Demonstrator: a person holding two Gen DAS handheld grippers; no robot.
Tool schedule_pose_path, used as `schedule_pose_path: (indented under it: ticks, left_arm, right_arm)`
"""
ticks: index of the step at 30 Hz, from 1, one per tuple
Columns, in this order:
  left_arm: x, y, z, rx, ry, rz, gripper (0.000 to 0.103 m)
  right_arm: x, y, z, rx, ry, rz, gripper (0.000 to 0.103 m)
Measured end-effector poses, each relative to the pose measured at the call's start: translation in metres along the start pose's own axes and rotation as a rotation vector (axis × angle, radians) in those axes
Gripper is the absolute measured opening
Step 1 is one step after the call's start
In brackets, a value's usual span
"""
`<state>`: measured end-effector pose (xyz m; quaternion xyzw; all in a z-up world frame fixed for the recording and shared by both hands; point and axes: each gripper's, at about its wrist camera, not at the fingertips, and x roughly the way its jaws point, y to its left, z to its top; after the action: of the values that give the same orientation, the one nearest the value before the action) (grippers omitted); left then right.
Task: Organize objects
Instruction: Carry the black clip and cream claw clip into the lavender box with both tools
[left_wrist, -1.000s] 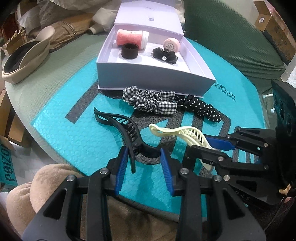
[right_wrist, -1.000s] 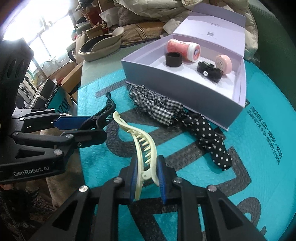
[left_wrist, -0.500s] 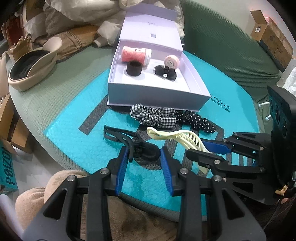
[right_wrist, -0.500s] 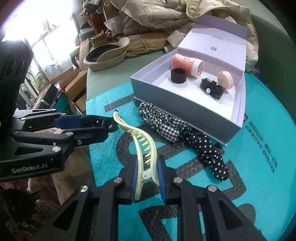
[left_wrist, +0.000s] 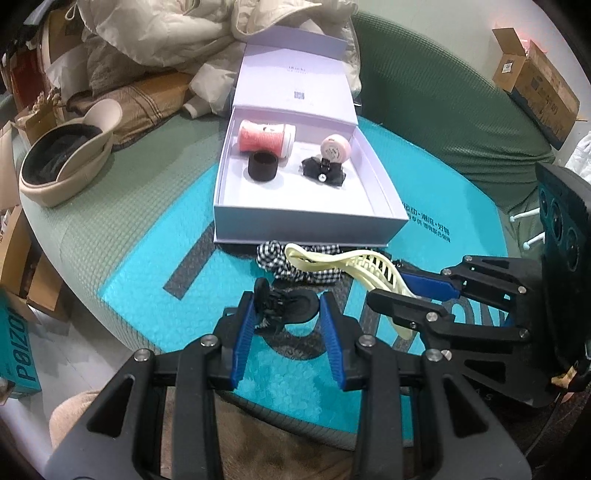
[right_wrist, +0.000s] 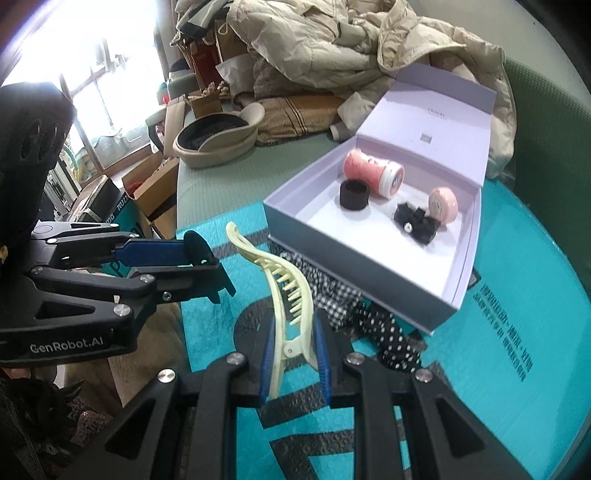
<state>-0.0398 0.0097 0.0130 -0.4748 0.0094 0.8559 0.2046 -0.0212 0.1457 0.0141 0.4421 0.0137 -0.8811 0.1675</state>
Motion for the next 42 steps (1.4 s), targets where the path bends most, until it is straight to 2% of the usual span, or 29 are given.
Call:
schedule_pose_path:
  ticks: [18,33,42]
  left_arm:
    - [-0.016,-0.009,0.046,0.064,-0.059,0.020,0.033]
    - [0.016,-0.023,0.091,0.116,-0.051,0.022,0.033]
    - [0.035,-0.035,0.118,0.181,-0.056,0.016,0.033]
  right_arm:
    - [-0.007,-0.017,0.041,-0.036,-0.066,0.002,0.020]
    - [0.006,-0.065,0.061,0.019,-0.078,-0.018,0.020]
    - [0.015,-0.093,0.075,0.051,-0.089,-0.032,0.020]
